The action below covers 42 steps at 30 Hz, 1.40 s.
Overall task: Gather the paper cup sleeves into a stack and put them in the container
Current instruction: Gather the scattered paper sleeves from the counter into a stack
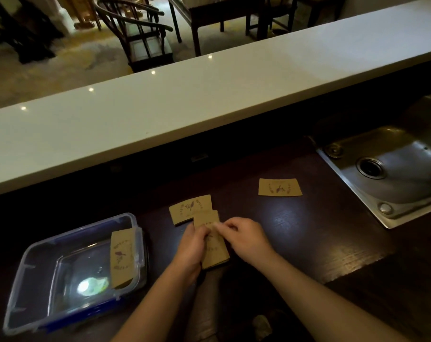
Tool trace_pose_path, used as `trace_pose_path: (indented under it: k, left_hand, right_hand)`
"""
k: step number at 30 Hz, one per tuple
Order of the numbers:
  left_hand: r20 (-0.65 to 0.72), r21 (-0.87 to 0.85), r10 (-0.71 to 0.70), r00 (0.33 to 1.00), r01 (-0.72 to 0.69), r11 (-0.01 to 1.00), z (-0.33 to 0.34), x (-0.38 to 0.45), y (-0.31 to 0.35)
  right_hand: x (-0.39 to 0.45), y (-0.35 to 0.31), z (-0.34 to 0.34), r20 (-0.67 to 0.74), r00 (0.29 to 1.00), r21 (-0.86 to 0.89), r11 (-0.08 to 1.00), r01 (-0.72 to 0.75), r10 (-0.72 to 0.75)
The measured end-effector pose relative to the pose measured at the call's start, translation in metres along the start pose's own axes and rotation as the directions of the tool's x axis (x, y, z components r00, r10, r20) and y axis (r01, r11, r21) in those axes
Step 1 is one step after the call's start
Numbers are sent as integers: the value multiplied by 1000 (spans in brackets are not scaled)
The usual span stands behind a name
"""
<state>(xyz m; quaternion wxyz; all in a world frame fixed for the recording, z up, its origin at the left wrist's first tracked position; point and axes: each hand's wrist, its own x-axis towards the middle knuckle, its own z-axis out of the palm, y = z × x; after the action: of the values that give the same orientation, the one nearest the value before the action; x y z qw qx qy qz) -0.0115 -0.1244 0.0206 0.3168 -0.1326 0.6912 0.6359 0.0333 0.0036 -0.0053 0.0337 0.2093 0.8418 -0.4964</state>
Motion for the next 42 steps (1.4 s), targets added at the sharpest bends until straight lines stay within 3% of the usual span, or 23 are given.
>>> trace_pose_path:
  k: [3,6,10,12,17,19,21,22,24,26,28,32,35,39,42]
  left_hand:
    - [-12,-42,-16,1000,15,999,-5,0,0]
    - [-31,-53,-15,999,14,999,-12,2,1]
    - [-63,-78,-20,998,15,997,-23,3,1]
    - [-65,-94,-19,998,13,995,-26,3,2]
    - [-77,-100,-14,997,6,995,-30,5,4]
    - [-83,-93,-16,996,9,996,-29,6,4]
    - [-87,-73,-16,996,9,997,-28,7,5]
    - [-93,-72,-14,996,7,997,-28,7,5]
    - [-104,-80,-13,994,5,997,-27,8,7]
    - [-105,-101,-29,994,18,995,-27,9,7]
    - [-100,-119,-44,994,31,992,-27,11,6]
    - [-95,-120,-69,993,57,991,-26,12,5]
    - [-104,-134,-72,992,58,989,-25,11,5]
    - [-47,-154,-79,996,71,986,-28,7,3]
    - [20,-49,-4,1000,5,999,-29,4,1]
  right_hand:
    - [37,14,-32,-119,992,-102,994,34,-47]
    - [81,37,-80,-248,968,-341,938,-60,-28]
    - [111,62,-122,-135,980,-633,748,-200,148]
    - [115,67,-127,-79,976,-690,696,-199,202]
    - [120,60,-127,-104,969,-765,605,-222,225]
    - [118,56,-130,-89,952,-728,633,-263,293]
    - [114,54,-134,-74,948,-618,731,-288,311]
    - [111,52,-135,-75,950,-511,807,-297,303]
    - [100,46,-129,-36,951,-116,944,-310,308]
    - [81,37,-113,139,936,358,865,-351,323]
    - [58,26,-89,284,922,547,746,-380,262]
    - [18,-1,-36,394,903,508,779,-368,170]
    - [5,-13,-9,312,935,398,871,-289,167]
    - [1,-21,9,234,954,310,916,-255,186]
    - [0,-24,17,171,965,252,938,-239,200]
